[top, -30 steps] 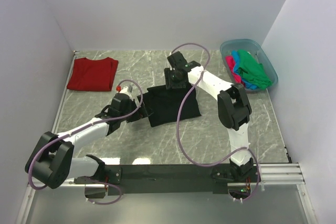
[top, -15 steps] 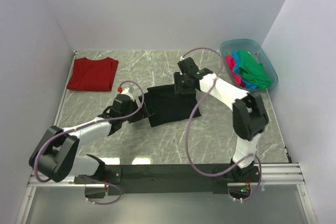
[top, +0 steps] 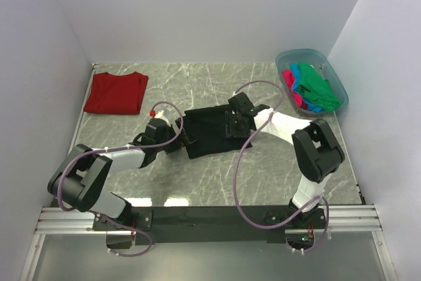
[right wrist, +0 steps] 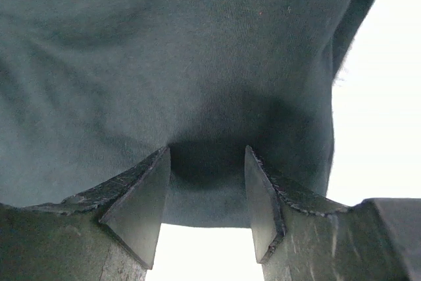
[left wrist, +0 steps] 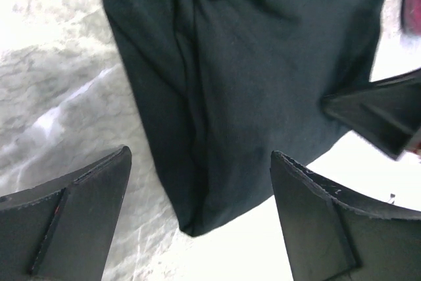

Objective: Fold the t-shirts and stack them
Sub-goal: Neatly place the folded tshirt to the corner

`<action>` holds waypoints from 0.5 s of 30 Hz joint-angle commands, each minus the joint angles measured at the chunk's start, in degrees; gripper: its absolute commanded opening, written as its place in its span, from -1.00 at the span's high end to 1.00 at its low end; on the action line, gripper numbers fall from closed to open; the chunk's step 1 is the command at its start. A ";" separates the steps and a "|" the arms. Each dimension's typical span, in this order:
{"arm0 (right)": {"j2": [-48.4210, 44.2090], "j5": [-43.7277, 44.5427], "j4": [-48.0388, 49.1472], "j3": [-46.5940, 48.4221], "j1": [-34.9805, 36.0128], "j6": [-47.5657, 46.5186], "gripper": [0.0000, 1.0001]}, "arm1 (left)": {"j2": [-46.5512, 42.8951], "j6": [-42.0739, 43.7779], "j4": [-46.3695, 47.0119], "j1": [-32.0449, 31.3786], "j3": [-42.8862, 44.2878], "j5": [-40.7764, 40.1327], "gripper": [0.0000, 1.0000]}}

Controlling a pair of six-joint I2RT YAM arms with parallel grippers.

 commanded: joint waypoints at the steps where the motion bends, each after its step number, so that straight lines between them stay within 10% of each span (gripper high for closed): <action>1: 2.64 0.85 2.84 -0.79 0.11 1.09 -0.12 | 1.63 -1.00 3.96 0.04 -0.91 1.02 -0.86; 15: 2.82 -0.29 5.05 -3.52 0.72 1.97 -0.12 | 11.47 -3.38 12.13 -0.83 1.53 4.27 -0.85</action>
